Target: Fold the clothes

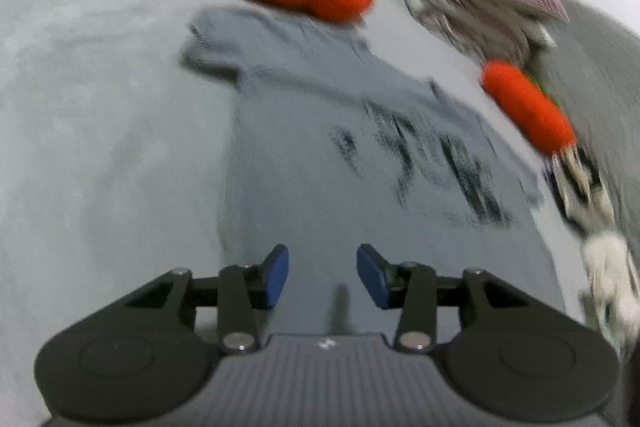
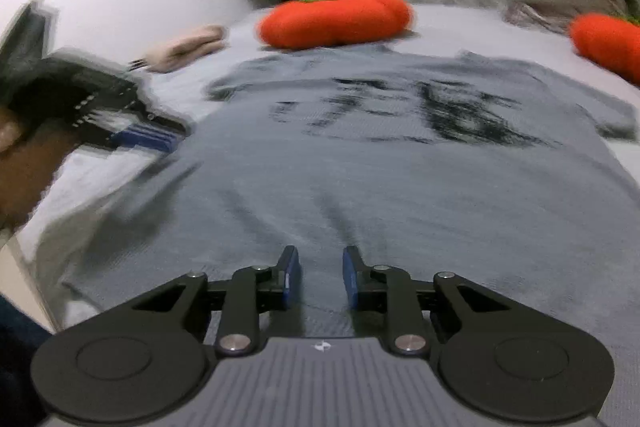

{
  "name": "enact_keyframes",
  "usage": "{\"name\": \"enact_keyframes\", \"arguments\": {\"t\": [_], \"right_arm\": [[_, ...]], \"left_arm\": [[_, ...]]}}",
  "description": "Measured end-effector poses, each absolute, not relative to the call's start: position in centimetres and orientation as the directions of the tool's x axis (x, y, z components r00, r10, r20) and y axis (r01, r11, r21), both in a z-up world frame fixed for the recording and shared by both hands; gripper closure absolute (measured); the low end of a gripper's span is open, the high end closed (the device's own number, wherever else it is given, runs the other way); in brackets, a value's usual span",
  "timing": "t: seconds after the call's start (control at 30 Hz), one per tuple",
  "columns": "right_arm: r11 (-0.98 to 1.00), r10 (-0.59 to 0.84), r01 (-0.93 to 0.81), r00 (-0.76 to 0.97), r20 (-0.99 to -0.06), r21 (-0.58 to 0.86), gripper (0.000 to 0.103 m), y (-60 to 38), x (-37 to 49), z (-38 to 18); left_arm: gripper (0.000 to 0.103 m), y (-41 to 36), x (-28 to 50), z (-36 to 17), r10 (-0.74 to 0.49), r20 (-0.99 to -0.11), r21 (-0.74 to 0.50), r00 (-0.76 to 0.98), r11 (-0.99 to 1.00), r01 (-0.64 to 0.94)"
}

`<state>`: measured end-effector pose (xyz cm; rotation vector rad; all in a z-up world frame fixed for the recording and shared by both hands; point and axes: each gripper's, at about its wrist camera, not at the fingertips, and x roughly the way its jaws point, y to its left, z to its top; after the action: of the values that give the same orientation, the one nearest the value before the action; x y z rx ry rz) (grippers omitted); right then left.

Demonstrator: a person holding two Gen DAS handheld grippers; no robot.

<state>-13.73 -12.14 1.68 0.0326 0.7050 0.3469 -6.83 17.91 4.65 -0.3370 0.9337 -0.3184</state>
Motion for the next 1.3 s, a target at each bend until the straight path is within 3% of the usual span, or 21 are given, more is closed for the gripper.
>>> {"name": "enact_keyframes", "arguments": {"t": [0.03,0.13,0.2,0.33,0.53,0.63,0.67,0.87,0.93,1.03,1.13,1.2,1.23,1.27,1.3], "right_arm": [[0.947,0.313,-0.280,0.704,-0.638,0.155,0.103,-13.3,-13.7,1.7],[0.982,0.191,-0.152,0.720,-0.668,0.116,0.103,-17.2,-14.7,1.8],[0.982,0.186,-0.121,0.713,-0.676,0.142,0.103,-19.7,-15.5,2.2],[0.998,0.015,0.027,0.701,-0.713,0.048,0.103,-23.6,-16.1,2.5],[0.986,0.042,0.088,0.692,-0.721,0.142,0.103,-25.9,-16.3,3.7],[0.960,0.063,0.147,0.716,-0.695,0.238,0.081,-27.7,-17.4,4.6],[0.944,0.072,0.173,0.720,-0.691,0.279,0.078,-28.6,-17.7,4.9],[0.801,0.201,0.258,0.734,-0.649,0.540,0.077,-33.3,-20.8,4.6],[0.801,0.227,0.236,0.730,-0.644,0.550,0.077,-33.1,-21.3,4.9],[0.820,0.221,0.237,0.709,-0.670,0.521,0.077,-32.5,-21.6,4.7],[0.840,0.197,0.248,0.689,-0.697,0.482,0.074,-31.8,-21.6,3.8],[0.833,0.211,0.246,0.687,-0.695,0.495,0.073,-31.5,-21.6,3.0],[0.838,0.203,0.245,0.689,-0.696,0.487,0.073,-31.1,-21.6,2.6],[0.855,0.183,0.238,0.693,-0.697,0.461,0.079,-30.6,-21.6,2.5],[0.874,0.156,0.233,0.697,-0.700,0.426,0.087,-30.1,-21.6,2.6]], "left_arm": [[0.059,17.2,-7.8,4.1,-0.394,-0.743,-0.388,0.541,0.912,0.131],[0.059,16.6,-9.5,4.0,-0.355,-0.753,-0.329,0.554,0.932,0.152],[0.059,17.1,-10.2,4.2,-0.365,-0.753,-0.361,0.548,0.925,0.121],[0.060,18.0,-11.4,4.3,-0.354,-0.760,-0.363,0.545,0.927,0.095],[0.060,19.0,-12.9,5.0,-0.343,-0.748,-0.383,0.568,0.922,0.054],[0.060,19.7,-14.1,5.4,-0.358,-0.728,-0.424,0.585,0.905,0.026],[0.060,19.9,-14.6,5.5,-0.363,-0.723,-0.435,0.589,0.900,0.021],[0.071,20.3,-16.8,5.8,-0.392,-0.702,-0.467,0.594,0.884,0.031],[0.070,20.0,-17.1,5.7,-0.398,-0.701,-0.468,0.591,0.883,0.040],[0.059,19.7,-17.2,5.5,-0.395,-0.708,-0.456,0.586,0.889,0.048],[0.059,19.4,-16.9,4.8,-0.368,-0.735,-0.426,0.569,0.904,0.034],[0.062,18.8,-16.6,4.5,-0.350,-0.749,-0.399,0.562,0.916,0.039],[0.071,18.3,-16.6,4.5,-0.332,-0.755,-0.370,0.565,0.928,0.051],[0.094,17.8,-16.6,4.5,-0.316,-0.761,-0.343,0.566,0.937,0.062],[0.094,17.4,-16.5,4.3,-0.306,-0.769,-0.325,0.562,0.943,0.068]]}}
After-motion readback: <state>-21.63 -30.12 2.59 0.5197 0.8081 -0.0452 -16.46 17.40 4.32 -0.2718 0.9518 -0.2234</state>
